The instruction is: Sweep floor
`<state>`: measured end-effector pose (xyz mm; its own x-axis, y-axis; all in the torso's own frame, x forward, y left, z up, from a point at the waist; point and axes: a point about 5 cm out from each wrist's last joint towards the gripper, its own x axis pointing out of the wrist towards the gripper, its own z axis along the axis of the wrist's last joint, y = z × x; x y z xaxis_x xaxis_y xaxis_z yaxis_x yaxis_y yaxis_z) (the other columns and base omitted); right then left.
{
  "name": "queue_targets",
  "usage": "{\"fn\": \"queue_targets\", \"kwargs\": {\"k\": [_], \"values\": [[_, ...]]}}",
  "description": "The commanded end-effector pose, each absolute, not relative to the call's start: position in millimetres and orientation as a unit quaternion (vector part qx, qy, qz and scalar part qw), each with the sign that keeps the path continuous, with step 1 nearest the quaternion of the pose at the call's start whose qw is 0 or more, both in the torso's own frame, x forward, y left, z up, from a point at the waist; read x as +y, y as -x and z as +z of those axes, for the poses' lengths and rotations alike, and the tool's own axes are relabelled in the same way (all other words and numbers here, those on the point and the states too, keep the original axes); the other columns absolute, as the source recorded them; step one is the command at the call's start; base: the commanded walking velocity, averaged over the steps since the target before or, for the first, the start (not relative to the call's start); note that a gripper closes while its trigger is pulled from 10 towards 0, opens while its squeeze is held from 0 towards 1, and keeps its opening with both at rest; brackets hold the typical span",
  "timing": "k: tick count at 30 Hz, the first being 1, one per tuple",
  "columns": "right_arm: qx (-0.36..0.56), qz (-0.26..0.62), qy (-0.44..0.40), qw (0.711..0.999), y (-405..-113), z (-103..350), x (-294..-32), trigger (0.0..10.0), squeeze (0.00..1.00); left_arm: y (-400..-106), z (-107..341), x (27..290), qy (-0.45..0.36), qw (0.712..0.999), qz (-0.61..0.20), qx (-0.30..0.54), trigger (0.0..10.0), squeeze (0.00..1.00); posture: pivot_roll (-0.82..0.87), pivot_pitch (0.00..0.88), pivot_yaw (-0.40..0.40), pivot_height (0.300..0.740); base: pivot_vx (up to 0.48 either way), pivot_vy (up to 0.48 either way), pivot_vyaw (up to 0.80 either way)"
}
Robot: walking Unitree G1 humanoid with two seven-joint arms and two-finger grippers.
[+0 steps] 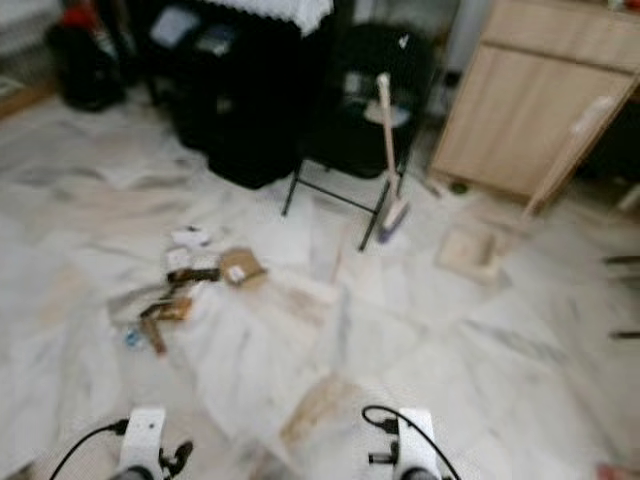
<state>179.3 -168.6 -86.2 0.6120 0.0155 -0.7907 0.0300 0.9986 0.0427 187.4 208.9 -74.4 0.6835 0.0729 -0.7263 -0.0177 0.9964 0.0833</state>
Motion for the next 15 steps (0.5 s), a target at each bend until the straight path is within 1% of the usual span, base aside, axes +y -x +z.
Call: {"fn": "queue_targets", "kwargs": {"k": [1,15], "values": [[0.444,-0.010,-0.021,0.896,-178.2,-86.3,-174.6,10.0,0.00,-184.0,-77.4,204.5,-0.036,0.912,0.018,0.407,10.0,0.00,0.07,0.096,-0.031,0.740,0.000,0.000,-0.55],[0.442,-0.008,-0.020,0.897,-181.3,-85.1,-174.4,10.0,0.00,-181.9,-78.7,203.8,-0.033,0.911,0.019,0.411,10.0,0.00,0.07,0.100,-0.033,0.740,0.000,0.000,-0.54]]}}
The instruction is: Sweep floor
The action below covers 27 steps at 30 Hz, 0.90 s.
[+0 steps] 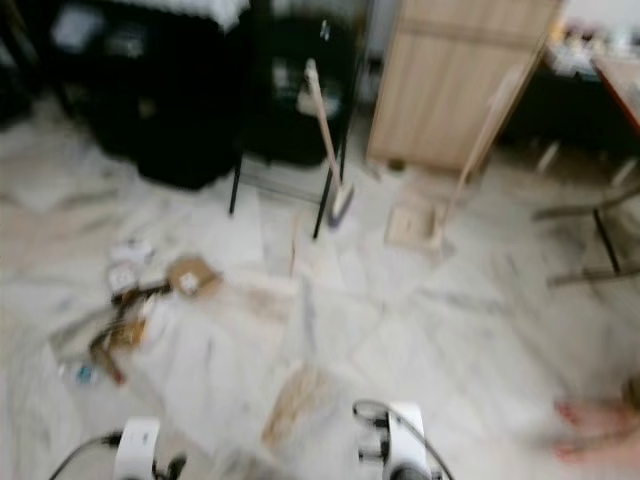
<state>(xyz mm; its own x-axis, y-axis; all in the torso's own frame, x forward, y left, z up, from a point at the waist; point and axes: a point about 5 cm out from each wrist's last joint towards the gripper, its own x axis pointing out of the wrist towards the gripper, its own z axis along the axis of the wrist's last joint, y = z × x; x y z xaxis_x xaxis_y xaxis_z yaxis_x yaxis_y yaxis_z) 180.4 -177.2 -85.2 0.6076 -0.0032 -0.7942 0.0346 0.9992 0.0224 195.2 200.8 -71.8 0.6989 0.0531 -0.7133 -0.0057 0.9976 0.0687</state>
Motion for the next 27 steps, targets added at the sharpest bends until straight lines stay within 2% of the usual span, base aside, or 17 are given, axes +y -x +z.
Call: {"fn": "queue_targets", "kwargs": {"k": [1,6,27], "values": [[0.442,-0.008,-0.020,0.897,-181.3,-85.1,-174.4,10.0,0.00,-181.9,-78.7,203.8,-0.033,0.911,0.019,0.411,10.0,0.00,0.07,0.100,-0.033,0.740,0.000,0.000,-0.54],[0.440,-0.010,-0.022,0.898,-181.9,-84.6,-174.7,10.0,0.00,-181.8,-78.8,203.7,-0.031,0.911,0.020,0.411,10.0,0.00,0.07,0.101,-0.033,0.740,0.000,0.000,-0.55],[0.430,-0.004,-0.028,0.902,-182.7,-84.4,-166.3,10.0,0.00,-181.4,-79.1,203.5,-0.031,0.909,0.012,0.415,10.0,0.00,0.07,0.092,-0.028,0.740,0.000,0.000,0.00]]}}
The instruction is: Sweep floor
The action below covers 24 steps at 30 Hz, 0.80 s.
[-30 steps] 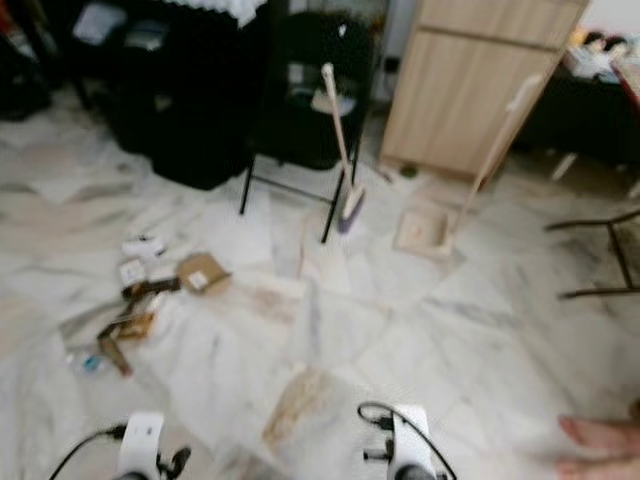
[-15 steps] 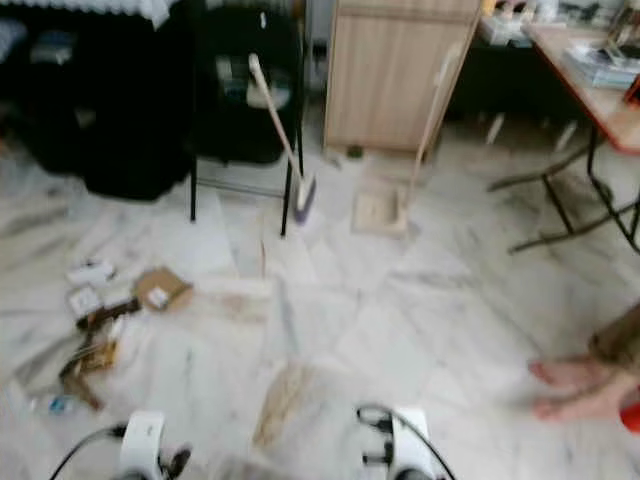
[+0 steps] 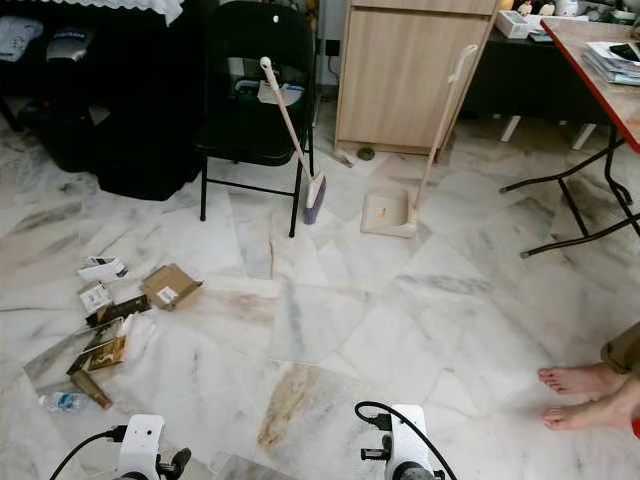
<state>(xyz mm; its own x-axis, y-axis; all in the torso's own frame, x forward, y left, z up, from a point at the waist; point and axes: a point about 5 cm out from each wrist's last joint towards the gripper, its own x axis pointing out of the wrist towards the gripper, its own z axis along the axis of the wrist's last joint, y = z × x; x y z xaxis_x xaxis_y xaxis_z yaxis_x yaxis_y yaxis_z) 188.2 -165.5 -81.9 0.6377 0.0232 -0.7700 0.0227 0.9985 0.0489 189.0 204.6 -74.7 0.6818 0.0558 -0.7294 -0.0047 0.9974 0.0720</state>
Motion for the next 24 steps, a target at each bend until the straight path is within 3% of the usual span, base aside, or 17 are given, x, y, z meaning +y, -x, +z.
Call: {"fn": "queue_targets", "kwargs": {"k": [1,24], "values": [[0.430,-0.004,-0.022,0.903,-183.0,-84.2,-166.7,10.0,0.00,-181.5,-79.1,203.2,-0.031,0.910,0.012,0.414,10.0,0.00,0.07,0.092,-0.028,0.740,0.000,0.000,0.00],[0.433,-0.009,0.000,0.901,-182.8,-84.4,-168.9,10.0,0.00,-181.8,-79.2,202.0,-0.029,0.910,0.010,0.414,10.0,0.00,0.07,0.090,-0.029,0.740,0.000,0.000,0.00]]}}
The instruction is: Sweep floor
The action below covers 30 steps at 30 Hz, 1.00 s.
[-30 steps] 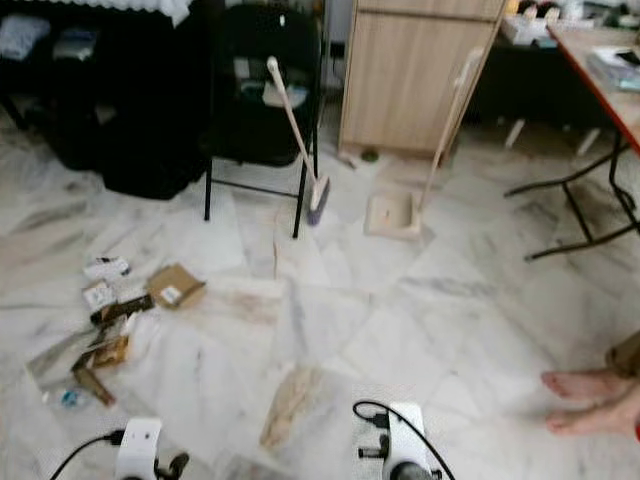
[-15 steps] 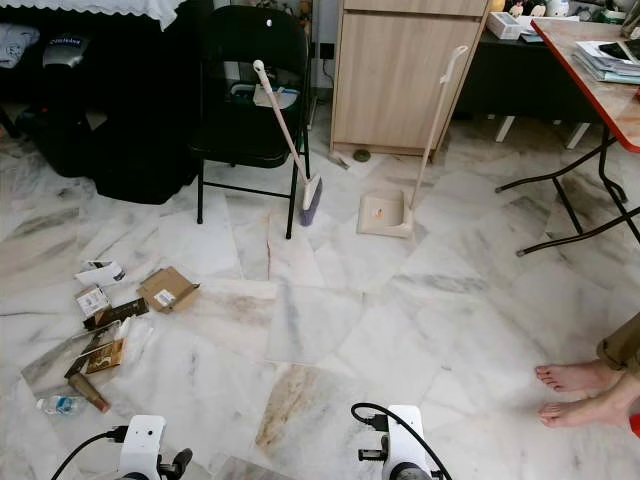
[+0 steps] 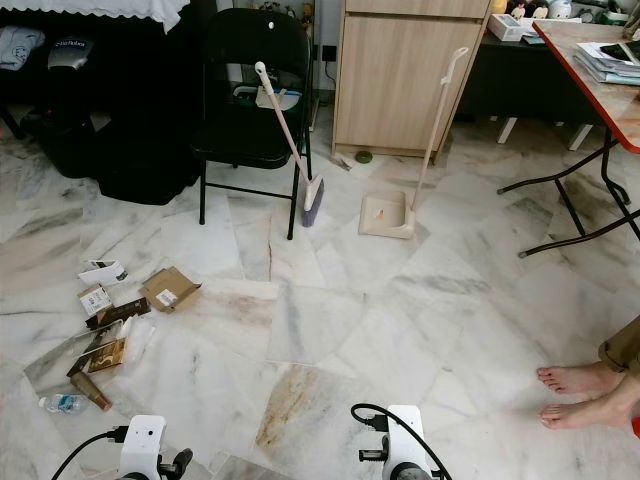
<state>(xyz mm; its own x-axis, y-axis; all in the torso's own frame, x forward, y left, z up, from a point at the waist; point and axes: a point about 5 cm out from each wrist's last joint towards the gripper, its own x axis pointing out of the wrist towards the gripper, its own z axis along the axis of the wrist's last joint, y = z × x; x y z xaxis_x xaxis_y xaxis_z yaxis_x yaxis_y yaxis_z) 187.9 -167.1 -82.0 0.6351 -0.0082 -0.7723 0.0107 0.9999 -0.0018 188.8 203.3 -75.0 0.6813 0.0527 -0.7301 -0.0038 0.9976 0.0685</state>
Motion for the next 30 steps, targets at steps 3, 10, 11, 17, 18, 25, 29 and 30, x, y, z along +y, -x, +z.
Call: {"fn": "queue_targets", "kwargs": {"k": [3,10,11,17,18,25,29,30], "values": [[0.433,-0.009,0.000,0.901,-182.8,-84.4,-168.9,10.0,0.00,-181.8,-79.2,202.0,-0.029,0.910,0.010,0.414,10.0,0.00,0.07,0.090,-0.029,0.740,0.000,0.000,0.00],[0.433,-0.009,0.000,0.901,-182.8,-84.4,-168.9,10.0,0.00,-181.8,-79.2,202.0,-0.029,0.910,0.010,0.414,10.0,0.00,0.07,0.090,-0.029,0.740,0.000,0.000,0.00],[0.433,-0.009,0.000,0.901,-182.8,-84.4,-168.9,10.0,0.00,-181.8,-79.2,202.0,-0.029,0.910,0.010,0.414,10.0,0.00,0.07,0.090,-0.029,0.740,0.000,0.000,0.00],[0.433,-0.009,0.000,0.901,-182.8,-84.4,-168.9,10.0,0.00,-181.8,-79.2,202.0,-0.029,0.910,0.010,0.414,10.0,0.00,0.07,0.090,-0.029,0.740,0.000,0.000,0.00],[0.433,-0.009,0.000,0.901,-182.8,-84.4,-168.9,10.0,0.00,-181.8,-79.2,202.0,-0.029,0.910,0.010,0.414,10.0,0.00,0.07,0.090,-0.029,0.740,0.000,0.000,0.00],[0.433,-0.009,0.000,0.901,-182.8,-84.4,-168.9,10.0,0.00,-181.8,-79.2,202.0,-0.029,0.910,0.010,0.414,10.0,0.00,0.07,0.090,-0.029,0.740,0.000,0.000,0.00],[0.433,-0.009,0.000,0.901,-182.8,-84.4,-168.9,10.0,0.00,-181.8,-79.2,202.0,-0.029,0.910,0.010,0.414,10.0,0.00,0.07,0.090,-0.029,0.740,0.000,0.000,0.00],[0.433,-0.009,0.000,0.901,-182.8,-84.4,-168.9,10.0,0.00,-181.8,-79.2,202.0,-0.029,0.910,0.010,0.414,10.0,0.00,0.07,0.090,-0.029,0.740,0.000,0.000,0.00]]}}
